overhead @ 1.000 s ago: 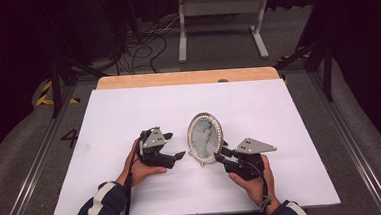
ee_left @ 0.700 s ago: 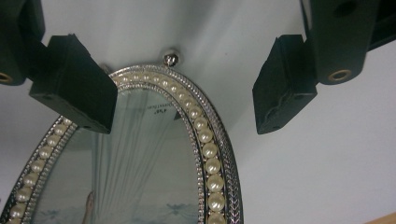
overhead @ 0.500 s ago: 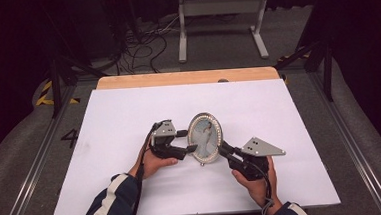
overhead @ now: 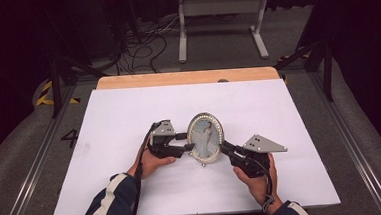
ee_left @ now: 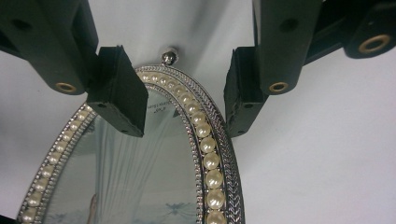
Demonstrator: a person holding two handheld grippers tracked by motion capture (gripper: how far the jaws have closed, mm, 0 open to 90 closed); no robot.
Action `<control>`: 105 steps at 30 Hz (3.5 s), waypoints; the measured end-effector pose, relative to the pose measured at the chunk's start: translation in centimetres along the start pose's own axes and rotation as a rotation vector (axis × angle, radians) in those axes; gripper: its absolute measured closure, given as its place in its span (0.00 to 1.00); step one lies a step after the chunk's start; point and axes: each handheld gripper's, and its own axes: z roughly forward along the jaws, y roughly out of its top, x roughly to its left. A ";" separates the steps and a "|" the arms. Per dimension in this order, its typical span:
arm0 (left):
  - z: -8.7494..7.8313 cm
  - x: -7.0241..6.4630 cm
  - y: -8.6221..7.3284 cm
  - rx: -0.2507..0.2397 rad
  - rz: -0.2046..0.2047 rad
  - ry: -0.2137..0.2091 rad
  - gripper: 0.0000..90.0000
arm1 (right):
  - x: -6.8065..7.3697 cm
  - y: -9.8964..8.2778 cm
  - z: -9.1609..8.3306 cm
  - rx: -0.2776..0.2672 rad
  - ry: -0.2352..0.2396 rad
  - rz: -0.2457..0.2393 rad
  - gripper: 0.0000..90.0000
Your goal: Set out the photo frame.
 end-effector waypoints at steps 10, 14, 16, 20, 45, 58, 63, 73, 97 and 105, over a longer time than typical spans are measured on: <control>0.0 -0.3 0.3 -0.022 0.015 0.036 0.52 | -0.1 0.0 0.1 -0.006 -0.011 0.016 0.91; -0.1 -0.3 0.3 -0.035 0.014 0.057 0.57 | -0.1 0.0 0.1 -0.005 -0.015 0.016 0.91; -0.2 -0.2 0.2 -0.036 0.007 0.072 0.69 | -0.1 0.0 0.1 -0.004 -0.014 0.016 0.91; -0.2 -0.2 0.2 -0.022 0.016 0.077 0.70 | -0.2 0.0 0.2 -0.005 -0.012 0.013 0.91; -1.2 -0.8 -0.1 0.007 0.035 0.064 0.68 | -0.9 -0.1 0.8 -0.031 -0.056 0.055 0.91; -0.9 -0.8 0.2 -0.030 0.019 0.098 0.71 | -0.6 -0.7 1.1 0.007 -0.070 0.036 0.90; -1.2 -1.1 0.2 -0.020 0.013 0.096 0.73 | -0.9 -0.6 1.4 0.009 -0.069 0.044 0.89; -1.8 -1.6 0.1 0.022 0.024 0.116 0.74 | -1.0 -0.5 1.8 0.010 -0.068 0.044 0.89; -2.7 -2.0 0.1 -0.012 0.014 0.108 0.67 | -1.3 -1.2 2.5 0.056 -0.022 0.039 0.80; -2.8 -2.1 -0.2 -0.006 0.009 0.106 0.78 | -0.9 -1.6 3.5 0.085 0.005 0.046 0.80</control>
